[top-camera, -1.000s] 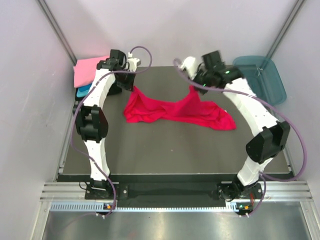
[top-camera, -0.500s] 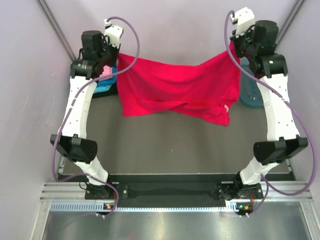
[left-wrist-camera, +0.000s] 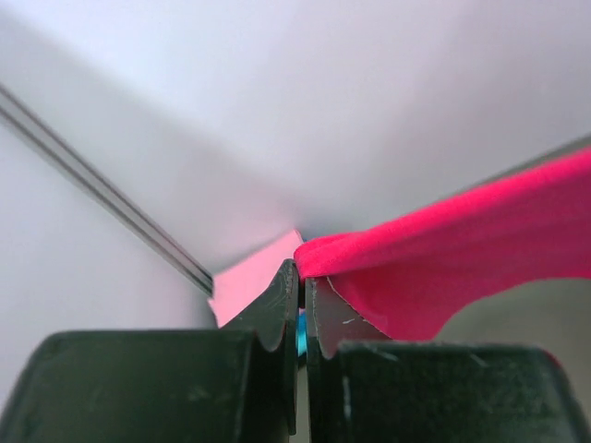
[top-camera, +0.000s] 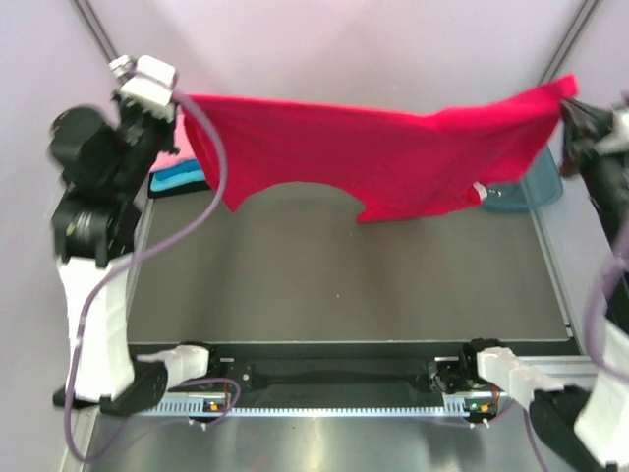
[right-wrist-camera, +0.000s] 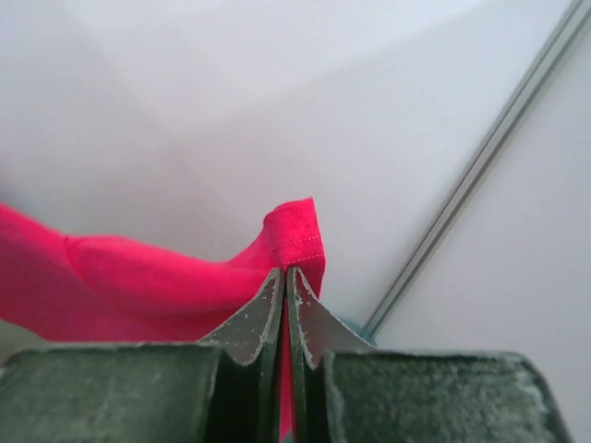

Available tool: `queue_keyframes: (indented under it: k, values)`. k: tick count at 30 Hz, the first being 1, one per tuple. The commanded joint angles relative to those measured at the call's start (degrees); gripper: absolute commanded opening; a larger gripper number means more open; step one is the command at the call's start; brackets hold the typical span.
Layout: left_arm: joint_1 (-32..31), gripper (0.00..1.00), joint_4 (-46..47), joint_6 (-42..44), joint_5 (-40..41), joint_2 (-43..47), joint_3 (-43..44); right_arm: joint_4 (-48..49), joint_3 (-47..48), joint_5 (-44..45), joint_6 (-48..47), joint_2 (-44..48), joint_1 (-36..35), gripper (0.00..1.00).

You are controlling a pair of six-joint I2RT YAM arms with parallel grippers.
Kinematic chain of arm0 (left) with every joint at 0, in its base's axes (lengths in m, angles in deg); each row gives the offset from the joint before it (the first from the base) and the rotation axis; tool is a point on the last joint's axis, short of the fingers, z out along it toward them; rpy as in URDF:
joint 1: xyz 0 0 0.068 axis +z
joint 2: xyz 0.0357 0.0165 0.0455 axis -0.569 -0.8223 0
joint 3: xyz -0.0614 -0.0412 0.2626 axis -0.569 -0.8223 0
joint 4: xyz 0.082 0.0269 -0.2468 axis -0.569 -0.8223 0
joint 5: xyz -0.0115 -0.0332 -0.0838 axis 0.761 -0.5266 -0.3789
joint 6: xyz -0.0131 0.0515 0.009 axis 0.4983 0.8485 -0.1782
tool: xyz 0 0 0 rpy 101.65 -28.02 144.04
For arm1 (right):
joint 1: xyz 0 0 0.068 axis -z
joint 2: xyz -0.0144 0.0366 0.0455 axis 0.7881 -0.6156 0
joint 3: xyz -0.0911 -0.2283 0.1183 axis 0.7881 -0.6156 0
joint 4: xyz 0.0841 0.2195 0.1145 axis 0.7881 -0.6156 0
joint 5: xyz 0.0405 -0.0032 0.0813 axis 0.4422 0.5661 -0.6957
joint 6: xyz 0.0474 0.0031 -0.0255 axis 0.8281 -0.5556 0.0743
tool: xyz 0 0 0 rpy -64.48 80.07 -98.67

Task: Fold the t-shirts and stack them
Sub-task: Flatten the tshirt out

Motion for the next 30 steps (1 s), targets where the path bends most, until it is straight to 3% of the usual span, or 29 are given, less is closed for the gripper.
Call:
queue_keyframes:
  k: [1, 10, 16, 22, 30]
  values:
    - [0.03, 0.00, 3.04, 1.42, -0.25, 9.26, -2.26, -2.08, -0.26, -2.09, 1.62, 6.96, -0.12, 0.00]
    - [1.44, 0.00, 1.28, 0.37, -3.59, 23.52, -5.08, -7.01, 6.93, -3.24, 0.13, 17.18, 2.34, 0.00]
    - [2.58, 0.00, 2.86, 1.07, -2.72, 24.51, -6.84, -0.97, 9.06, -2.36, -2.15, 16.13, 3.48, 0.00]
    - [2.58, 0.00, 3.46, 2.21, -5.70, 18.44, -10.78, 8.96, -4.81, -3.23, -6.55, 14.37, 3.48, 0.00]
    - [2.58, 0.00, 11.20, 2.30, -7.28, 7.75, -25.55, 18.91, -29.07, -4.90, -8.75, 8.77, 3.48, 0.00]
